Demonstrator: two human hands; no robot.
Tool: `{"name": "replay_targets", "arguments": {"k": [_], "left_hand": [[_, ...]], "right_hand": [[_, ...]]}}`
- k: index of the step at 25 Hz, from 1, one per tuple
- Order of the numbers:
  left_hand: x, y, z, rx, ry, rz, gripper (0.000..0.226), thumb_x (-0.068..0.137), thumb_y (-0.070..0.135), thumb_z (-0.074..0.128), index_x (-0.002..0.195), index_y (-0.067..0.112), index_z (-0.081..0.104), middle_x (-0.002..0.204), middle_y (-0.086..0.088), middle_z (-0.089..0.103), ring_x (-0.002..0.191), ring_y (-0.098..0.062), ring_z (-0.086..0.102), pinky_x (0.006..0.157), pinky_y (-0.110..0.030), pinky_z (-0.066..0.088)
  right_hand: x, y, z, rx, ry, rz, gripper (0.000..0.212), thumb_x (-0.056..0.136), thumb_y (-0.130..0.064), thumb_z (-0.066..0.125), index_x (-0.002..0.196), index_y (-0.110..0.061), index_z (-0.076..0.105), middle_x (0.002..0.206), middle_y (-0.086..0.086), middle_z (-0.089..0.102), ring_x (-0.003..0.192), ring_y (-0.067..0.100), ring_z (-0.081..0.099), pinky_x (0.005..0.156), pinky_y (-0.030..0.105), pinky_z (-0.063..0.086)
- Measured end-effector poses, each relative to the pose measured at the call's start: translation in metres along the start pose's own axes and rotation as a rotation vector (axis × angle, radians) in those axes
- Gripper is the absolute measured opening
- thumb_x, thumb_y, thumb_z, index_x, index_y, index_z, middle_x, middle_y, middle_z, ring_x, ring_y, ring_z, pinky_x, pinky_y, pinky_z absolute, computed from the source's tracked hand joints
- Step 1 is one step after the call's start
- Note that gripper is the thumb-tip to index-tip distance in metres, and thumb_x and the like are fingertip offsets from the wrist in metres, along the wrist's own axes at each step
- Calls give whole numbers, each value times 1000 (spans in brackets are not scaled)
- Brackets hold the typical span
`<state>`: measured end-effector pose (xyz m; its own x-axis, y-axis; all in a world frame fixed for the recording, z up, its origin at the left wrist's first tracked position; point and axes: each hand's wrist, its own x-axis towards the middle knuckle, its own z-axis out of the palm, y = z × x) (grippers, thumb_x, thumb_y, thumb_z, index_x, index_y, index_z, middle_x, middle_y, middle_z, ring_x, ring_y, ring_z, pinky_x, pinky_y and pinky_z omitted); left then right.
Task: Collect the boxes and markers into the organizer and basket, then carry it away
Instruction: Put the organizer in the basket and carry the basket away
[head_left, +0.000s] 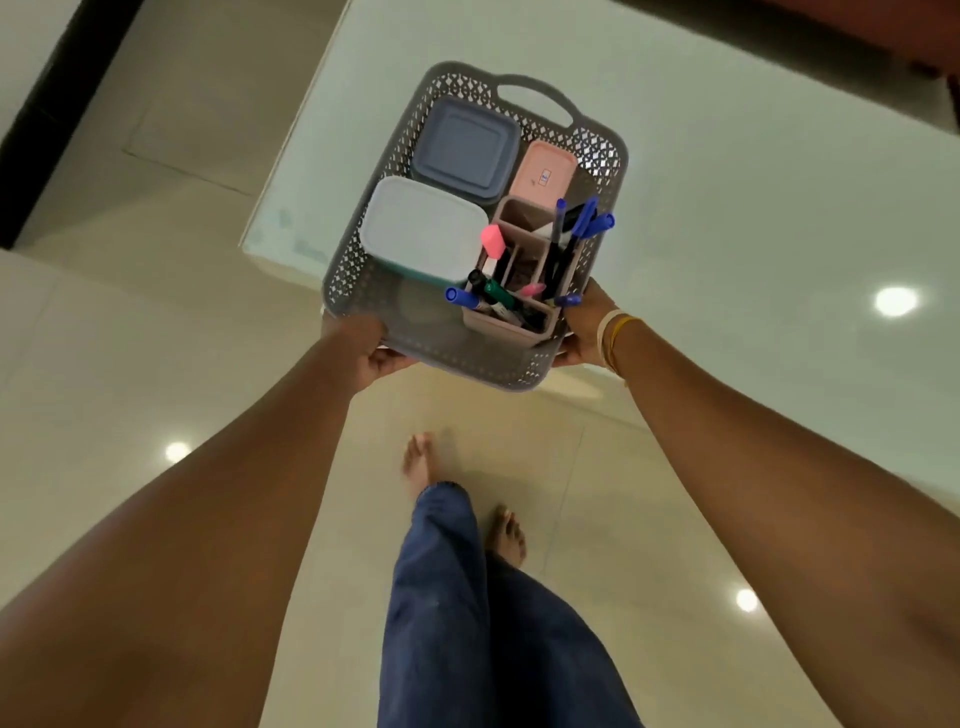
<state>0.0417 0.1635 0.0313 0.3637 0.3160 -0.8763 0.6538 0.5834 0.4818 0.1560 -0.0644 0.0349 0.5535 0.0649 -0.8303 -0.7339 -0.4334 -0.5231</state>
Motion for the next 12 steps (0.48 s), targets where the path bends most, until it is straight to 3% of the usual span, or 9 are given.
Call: {"name": "replay_targets", "arguments": {"k": [2,8,12], "left_hand": [[-10,-24,-21,-21,4,-21,46,87,-10,44,127,11,55,113,-17,69,80,-29,72,54,-37,58],[-23,-73,-82,-42,-48,-37,58,81,-20,45,130,11,53,117,-22,65,87,-36,71,58,-41,59],[-43,-97,-127,-7,-79,-12,55,84,-17,46,130,12,53,116,-19,67,87,-36,71,56,-42,59]], "right_hand": [[-16,23,10,-6,-1,-10,31,97,-12,44,126,-21,52,111,14,68,87,36,69,66,61,57],[-66,77,43,6,-18,-27,33,93,-20,55,126,-21,55,108,14,71,85,33,71,64,53,60],[-105,127,82,85,4,-35,34,91,-18,56,125,-19,54,108,15,70,82,33,70,55,47,59]]}}
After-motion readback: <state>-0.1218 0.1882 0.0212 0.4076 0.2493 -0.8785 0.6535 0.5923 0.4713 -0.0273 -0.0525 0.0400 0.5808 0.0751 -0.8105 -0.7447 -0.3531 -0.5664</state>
